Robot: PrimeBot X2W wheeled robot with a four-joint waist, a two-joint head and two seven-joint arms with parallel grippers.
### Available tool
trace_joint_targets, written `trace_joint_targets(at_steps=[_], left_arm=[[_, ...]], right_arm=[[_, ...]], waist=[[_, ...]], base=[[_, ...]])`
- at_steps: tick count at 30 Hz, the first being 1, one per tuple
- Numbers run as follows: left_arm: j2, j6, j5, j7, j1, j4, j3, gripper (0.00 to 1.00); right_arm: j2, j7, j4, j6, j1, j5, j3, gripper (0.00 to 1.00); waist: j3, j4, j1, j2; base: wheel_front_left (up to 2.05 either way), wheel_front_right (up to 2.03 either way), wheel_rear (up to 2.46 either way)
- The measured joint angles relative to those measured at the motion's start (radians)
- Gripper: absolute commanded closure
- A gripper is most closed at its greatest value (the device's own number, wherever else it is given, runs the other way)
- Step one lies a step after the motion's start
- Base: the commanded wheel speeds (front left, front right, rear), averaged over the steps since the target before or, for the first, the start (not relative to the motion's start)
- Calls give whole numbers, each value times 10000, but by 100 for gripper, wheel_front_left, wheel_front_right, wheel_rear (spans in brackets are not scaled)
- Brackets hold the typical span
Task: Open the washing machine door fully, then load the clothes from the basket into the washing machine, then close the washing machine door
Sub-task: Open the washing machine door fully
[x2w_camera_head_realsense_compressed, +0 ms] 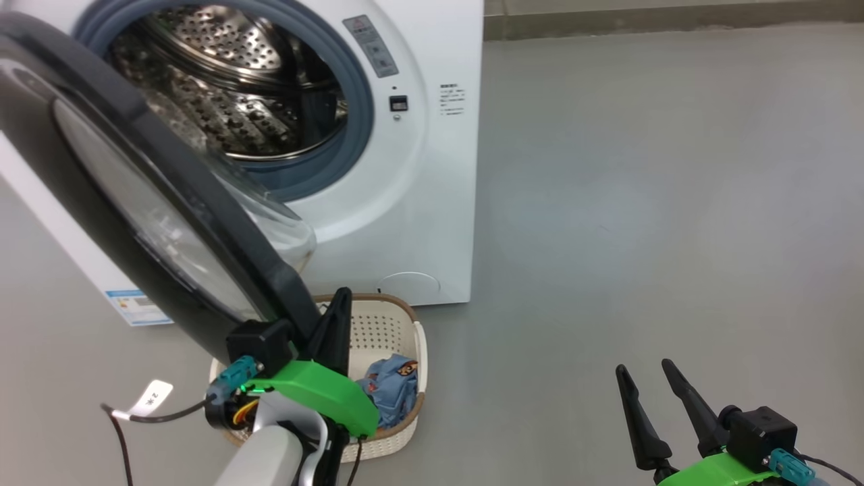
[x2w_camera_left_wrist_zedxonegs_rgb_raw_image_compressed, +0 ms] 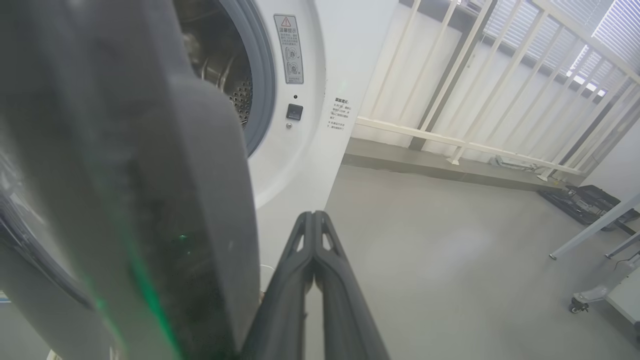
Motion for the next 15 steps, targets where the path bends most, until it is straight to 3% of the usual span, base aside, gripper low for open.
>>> trace_joint_targets(at_steps=[15], left_arm=[[-109, -105, -94, -13, 234, -19, -309, 100]], right_arm=[[2, 0, 12, 0, 11, 15, 211, 0]], waist=[[-220, 1219, 0, 0]], base=[[0, 0, 0]])
